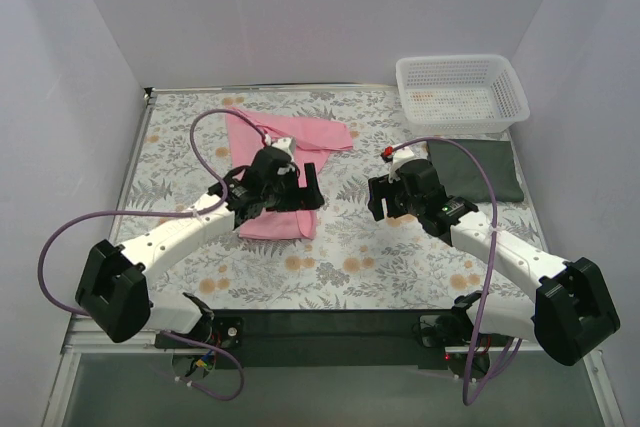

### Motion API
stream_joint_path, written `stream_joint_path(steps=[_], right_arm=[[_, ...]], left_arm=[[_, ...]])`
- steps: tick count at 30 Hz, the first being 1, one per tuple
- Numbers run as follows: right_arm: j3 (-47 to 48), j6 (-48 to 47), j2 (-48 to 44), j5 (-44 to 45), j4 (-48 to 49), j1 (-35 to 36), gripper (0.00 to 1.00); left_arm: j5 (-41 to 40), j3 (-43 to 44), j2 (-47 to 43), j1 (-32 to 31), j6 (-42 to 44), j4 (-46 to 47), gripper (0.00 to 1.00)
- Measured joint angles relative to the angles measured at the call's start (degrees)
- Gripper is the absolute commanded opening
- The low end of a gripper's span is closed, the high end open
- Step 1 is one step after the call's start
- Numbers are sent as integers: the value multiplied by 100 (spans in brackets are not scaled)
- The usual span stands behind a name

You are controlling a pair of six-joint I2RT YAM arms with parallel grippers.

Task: Fold and stack the t-shirts
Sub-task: Flatten the tshirt out

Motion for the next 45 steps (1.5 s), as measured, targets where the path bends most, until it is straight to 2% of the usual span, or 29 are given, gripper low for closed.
stream_joint_path(steps=[5, 17, 23, 29, 32, 37, 45], right_arm=[[-28, 0, 0, 4, 2, -24, 66], [-87, 4, 0, 20, -11, -35, 66], [-87, 4, 0, 20, -11, -37, 66], [-87, 4, 13, 20, -9, -37, 66], [-87, 4, 17, 20, -7, -37, 66], [-90, 26, 68, 13, 13, -37, 66], [286, 125, 859, -306, 72, -282, 65]], left_arm=[[17, -728, 151, -280, -492, -363, 79], [4, -708, 1182, -581, -763, -173, 61], [-107, -608, 1399, -686, -809, -7, 50], [-186, -544, 1473, -699, -824, 105, 45], [-238, -544, 1473, -702, -831, 144, 37], [-269, -544, 1473, -713, -852, 225, 1], [-302, -535, 1384, -737, -756, 166, 0]])
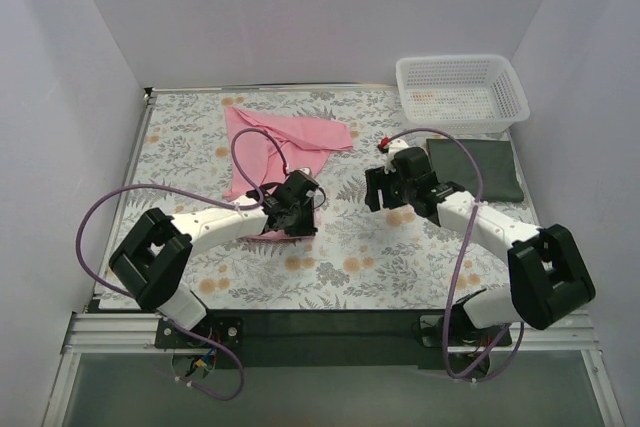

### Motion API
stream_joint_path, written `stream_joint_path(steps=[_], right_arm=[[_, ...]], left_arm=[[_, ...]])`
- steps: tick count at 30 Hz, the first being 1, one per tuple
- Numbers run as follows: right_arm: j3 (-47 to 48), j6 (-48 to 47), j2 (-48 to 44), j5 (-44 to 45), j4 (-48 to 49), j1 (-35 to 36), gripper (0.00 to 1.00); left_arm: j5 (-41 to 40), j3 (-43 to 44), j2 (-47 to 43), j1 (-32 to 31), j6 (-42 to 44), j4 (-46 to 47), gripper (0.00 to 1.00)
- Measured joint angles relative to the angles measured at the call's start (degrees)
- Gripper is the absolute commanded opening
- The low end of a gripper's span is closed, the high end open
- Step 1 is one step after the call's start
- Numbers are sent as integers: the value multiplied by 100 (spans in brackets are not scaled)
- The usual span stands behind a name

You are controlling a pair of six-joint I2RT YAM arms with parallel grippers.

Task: Fold and stack the t-shirts
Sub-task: Flatten the tshirt out

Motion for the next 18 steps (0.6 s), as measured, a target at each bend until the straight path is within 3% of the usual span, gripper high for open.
stream_joint_path(steps=[11, 18], right_arm=[[1803, 332, 2275, -887, 597, -721, 54], [2710, 667, 3414, -1226, 772, -752, 54]], left_arm=[[-203, 256, -1294, 0, 269, -990, 0], [-330, 289, -2441, 0, 337, -1836, 0]])
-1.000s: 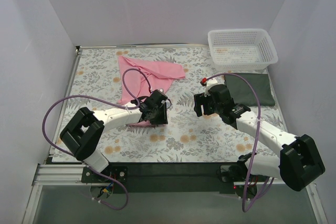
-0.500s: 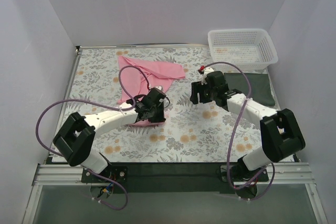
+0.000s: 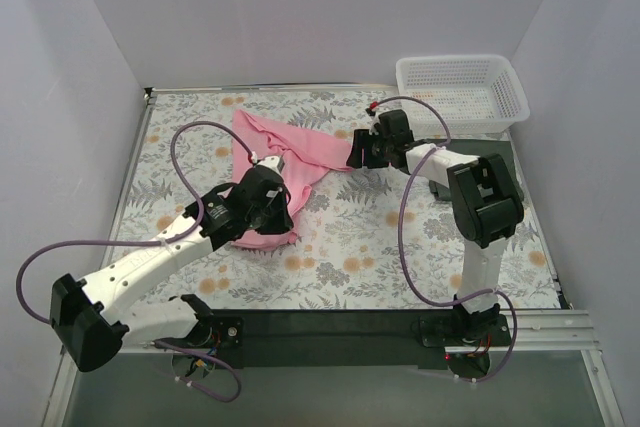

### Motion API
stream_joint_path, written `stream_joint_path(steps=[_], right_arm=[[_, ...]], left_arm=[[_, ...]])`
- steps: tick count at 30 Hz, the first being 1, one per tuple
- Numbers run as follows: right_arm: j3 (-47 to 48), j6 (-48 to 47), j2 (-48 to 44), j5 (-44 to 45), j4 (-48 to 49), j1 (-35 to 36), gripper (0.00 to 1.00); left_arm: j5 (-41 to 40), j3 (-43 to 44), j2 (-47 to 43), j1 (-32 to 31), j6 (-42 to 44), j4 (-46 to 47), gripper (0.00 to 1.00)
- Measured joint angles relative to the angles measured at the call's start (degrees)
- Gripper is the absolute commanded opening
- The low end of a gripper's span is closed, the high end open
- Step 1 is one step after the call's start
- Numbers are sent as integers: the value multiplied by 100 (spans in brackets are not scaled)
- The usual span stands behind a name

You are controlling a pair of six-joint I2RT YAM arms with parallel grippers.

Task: Fold and stack the t-shirts
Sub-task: Flatten the tshirt out

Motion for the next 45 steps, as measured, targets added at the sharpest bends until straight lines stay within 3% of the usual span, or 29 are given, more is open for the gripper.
stream_joint_path(steps=[8, 14, 19, 22, 23, 24, 29, 32, 40, 45], right_arm=[[442, 621, 608, -13, 114, 0, 50], [166, 1034, 564, -74, 313, 2, 37], [66, 1130, 527, -269, 356, -4, 34], [68, 1147, 527, -352, 358, -4, 21], [66, 1163, 527, -374, 358, -2, 5], [68, 1137, 527, -413, 358, 0, 1], [-31, 1281, 396, -623, 365, -61, 1], [-511, 1392, -267, -732, 321, -282, 1], [-1287, 1768, -2328, -1272, 162, -1956, 2], [-2197, 1864, -3010, -1360, -232, -2258, 25]], left_arm=[[-83, -33, -310, 0, -68, -299, 0], [-417, -101, -358, 0, -59, -396, 0], [-870, -295, -640, 0, -33, -387, 0], [-1134, -413, -909, 2, -37, -356, 0], [-1193, -435, -975, 4, -39, -354, 0], [-1279, -461, -1038, 7, -39, -339, 0], [-1755, -527, -1182, 76, -9, -332, 0], [-2168, -527, -1307, 308, 210, -291, 0], [-2509, -177, -1379, 2441, 1438, 562, 0], [-2378, 201, -1294, 2863, 1912, 1086, 0]])
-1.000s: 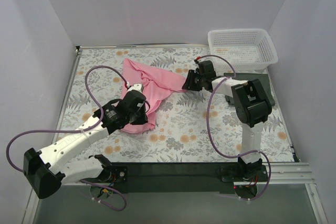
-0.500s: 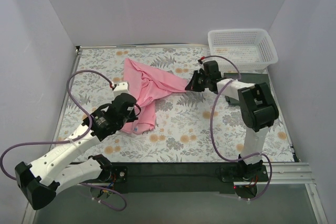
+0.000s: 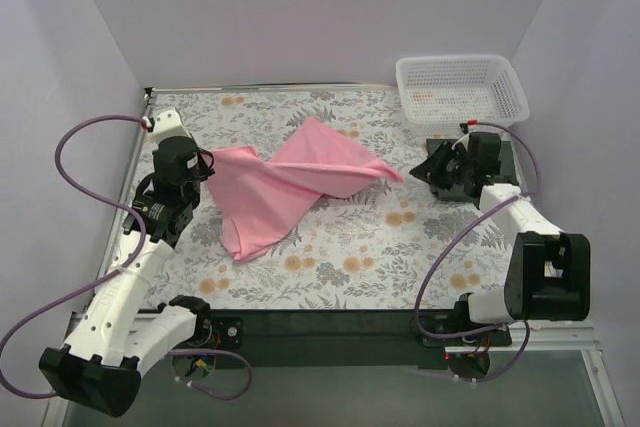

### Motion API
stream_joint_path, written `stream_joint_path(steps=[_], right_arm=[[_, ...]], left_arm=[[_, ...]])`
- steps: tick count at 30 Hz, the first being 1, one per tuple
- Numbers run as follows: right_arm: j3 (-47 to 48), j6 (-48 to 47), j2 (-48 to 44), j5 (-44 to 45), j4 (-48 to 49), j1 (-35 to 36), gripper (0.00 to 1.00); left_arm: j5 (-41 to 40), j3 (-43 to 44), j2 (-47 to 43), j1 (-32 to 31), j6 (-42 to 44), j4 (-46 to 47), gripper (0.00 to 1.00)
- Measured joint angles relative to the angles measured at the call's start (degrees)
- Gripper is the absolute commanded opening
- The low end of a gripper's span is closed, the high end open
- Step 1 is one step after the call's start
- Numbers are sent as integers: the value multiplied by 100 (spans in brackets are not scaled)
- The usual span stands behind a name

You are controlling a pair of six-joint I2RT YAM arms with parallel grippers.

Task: Fold and stack the t-shirts
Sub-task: Flatten the tshirt out

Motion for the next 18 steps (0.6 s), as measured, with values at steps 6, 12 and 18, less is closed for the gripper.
stream_joint_path(steps=[6, 12, 18], right_arm=[[-577, -461, -404, 280, -695, 63, 47], [-560, -1248, -492, 754, -938, 931, 57], [-164, -1773, 24, 1388, -1045, 2378, 53]], left_arm=[[710, -192, -267, 11, 79, 133, 0], [1432, -863, -964, 28, -85, 4, 0], [1694, -918, -938, 31, -166, -26, 0]])
